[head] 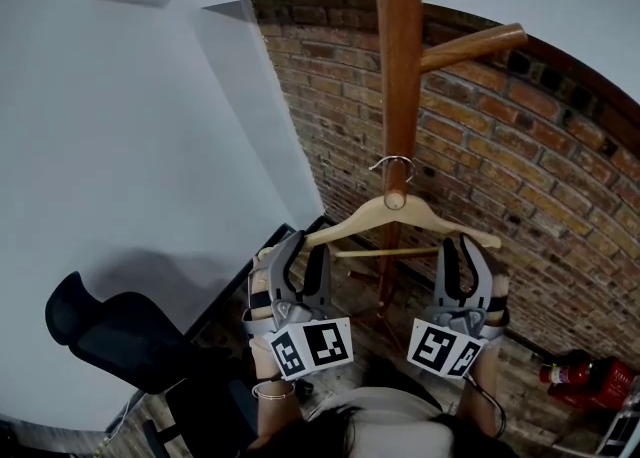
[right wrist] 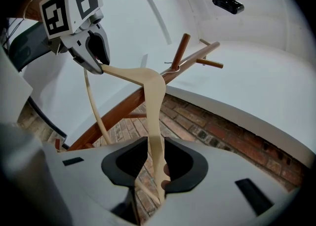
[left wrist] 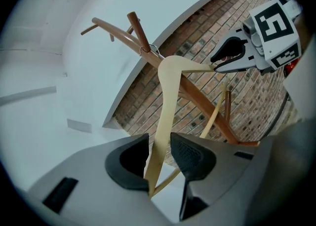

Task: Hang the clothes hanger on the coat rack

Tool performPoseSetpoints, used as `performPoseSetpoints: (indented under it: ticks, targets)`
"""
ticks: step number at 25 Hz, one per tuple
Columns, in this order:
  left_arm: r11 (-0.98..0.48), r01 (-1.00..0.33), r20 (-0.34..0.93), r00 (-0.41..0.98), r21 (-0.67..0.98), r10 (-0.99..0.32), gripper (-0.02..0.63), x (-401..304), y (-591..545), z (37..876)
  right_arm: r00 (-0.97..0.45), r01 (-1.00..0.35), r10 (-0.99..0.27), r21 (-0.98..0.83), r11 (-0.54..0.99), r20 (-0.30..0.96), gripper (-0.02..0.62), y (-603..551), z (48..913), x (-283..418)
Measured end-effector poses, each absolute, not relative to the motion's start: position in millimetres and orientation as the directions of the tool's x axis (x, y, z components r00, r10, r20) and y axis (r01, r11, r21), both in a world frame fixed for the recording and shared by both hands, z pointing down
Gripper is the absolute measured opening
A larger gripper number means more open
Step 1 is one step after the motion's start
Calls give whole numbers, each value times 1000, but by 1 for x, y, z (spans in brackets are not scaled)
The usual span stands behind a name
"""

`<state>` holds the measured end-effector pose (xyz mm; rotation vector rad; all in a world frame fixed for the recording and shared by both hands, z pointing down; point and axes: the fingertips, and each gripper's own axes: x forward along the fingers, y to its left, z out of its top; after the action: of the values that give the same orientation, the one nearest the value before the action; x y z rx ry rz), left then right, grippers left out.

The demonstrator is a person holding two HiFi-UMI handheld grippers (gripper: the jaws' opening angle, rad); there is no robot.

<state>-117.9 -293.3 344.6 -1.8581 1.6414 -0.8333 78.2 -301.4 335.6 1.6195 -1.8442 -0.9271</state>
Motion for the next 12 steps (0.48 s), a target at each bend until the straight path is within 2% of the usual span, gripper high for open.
performPoseSetpoints:
  ticks: [12]
  targets:
    - [-122, -680, 88, 85, -723, -992, 129, -115, -271, 339, -144, -633, -988, 773, 43, -62, 106, -279, 335, 81]
